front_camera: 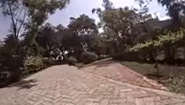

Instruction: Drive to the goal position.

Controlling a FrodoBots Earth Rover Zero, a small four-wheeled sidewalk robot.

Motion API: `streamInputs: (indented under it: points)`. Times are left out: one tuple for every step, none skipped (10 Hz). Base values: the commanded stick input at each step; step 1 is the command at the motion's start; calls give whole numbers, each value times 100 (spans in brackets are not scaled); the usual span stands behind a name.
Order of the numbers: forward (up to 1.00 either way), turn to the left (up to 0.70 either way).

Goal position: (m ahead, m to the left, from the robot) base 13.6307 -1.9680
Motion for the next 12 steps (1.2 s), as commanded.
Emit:
streamInputs:
  points:
    - [30,-60]
    - [30,-40]
    - [30,-17]
    - [30,0]
    - [30,0]
    - [30,0]
    - [30,0]
    - [30,0]
    - [30,0]
    - [30,0]
    - [30,0]
    - [30,-21]
